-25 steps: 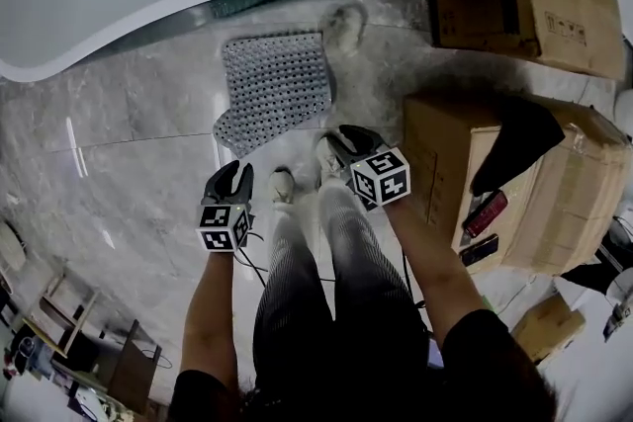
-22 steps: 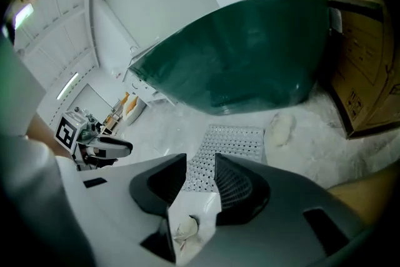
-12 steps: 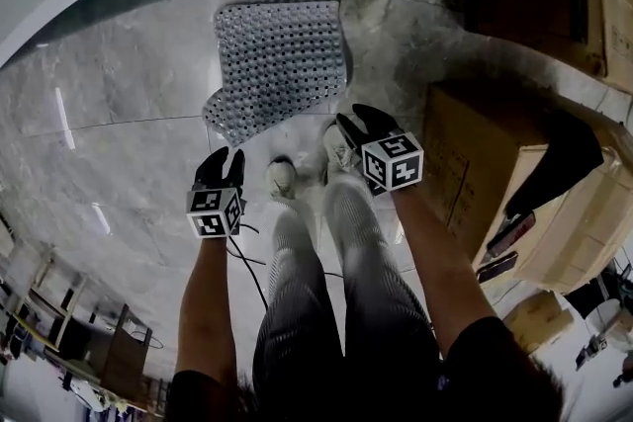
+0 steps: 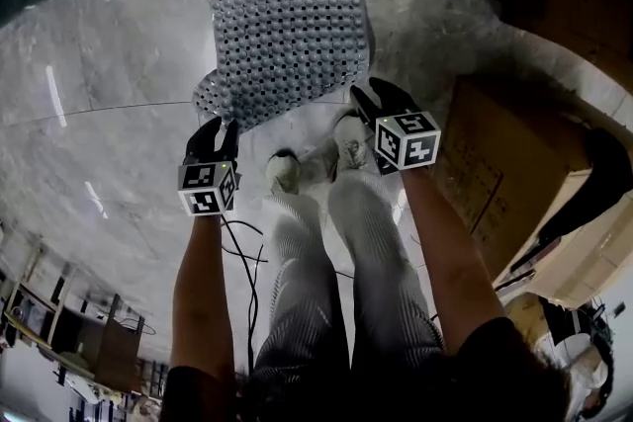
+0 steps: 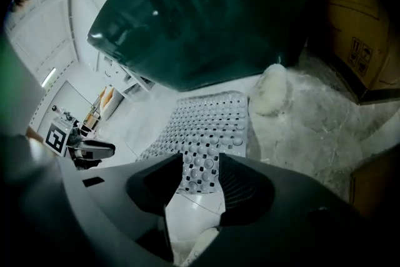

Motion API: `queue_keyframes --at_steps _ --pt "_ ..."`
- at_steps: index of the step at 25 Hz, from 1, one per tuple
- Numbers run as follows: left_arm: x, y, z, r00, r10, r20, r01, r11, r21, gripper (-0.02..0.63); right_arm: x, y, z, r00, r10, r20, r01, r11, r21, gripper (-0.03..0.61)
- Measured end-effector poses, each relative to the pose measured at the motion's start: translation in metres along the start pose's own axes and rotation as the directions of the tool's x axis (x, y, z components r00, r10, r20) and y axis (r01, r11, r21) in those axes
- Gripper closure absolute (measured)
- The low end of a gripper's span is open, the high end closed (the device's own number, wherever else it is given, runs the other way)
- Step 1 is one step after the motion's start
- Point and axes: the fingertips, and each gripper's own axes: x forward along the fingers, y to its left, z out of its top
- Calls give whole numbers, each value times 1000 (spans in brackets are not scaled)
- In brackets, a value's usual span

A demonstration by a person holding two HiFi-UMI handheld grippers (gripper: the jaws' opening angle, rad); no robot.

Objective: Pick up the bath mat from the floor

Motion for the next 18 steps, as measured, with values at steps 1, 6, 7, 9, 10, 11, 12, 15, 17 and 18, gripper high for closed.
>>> queue_keyframes --at_steps 1,6,7,9,10,11,12,15,17,18 --pt "6 5 -1 1000 11 10 -10 1000 -21 480 6 -5 -3 1000 -7 0 7 1000 0 402" --pt "33 19 -13 999 24 24 -23 998 -63 461 31 -27 -20 999 -41 -5 41 999 15 388" --pt "38 21 -17 999 23 22 -22 998 -57 457 35 -30 -23 999 -46 -5 47 999 17 388" --pt "47 27 -25 999 27 21 -26 998 -54 453 43 -37 -28 999 -51 -3 51 999 20 385" --pt "50 30 -27 999 30 24 -29 998 -62 449 46 -40 -31 999 -51 -2 51 998 24 385" --pt "53 32 -28 999 31 28 -29 997 -72 445 49 -44 -33 999 -50 -1 50 998 31 383" --pt "56 35 -29 999 30 32 -28 996 -81 437 53 -47 -35 999 -49 2 49 998 40 382" --pt "69 44 -44 999 22 36 -19 997 -81 428 63 -57 -38 999 -47 9 46 997 58 365" --pt "75 45 -48 999 10 40 -6 997 -79 420 68 -60 -38 999 -42 19 40 997 66 356" --pt "78 46 -49 999 4 42 -1 997 -81 416 70 -61 -37 999 -33 26 31 997 72 351"
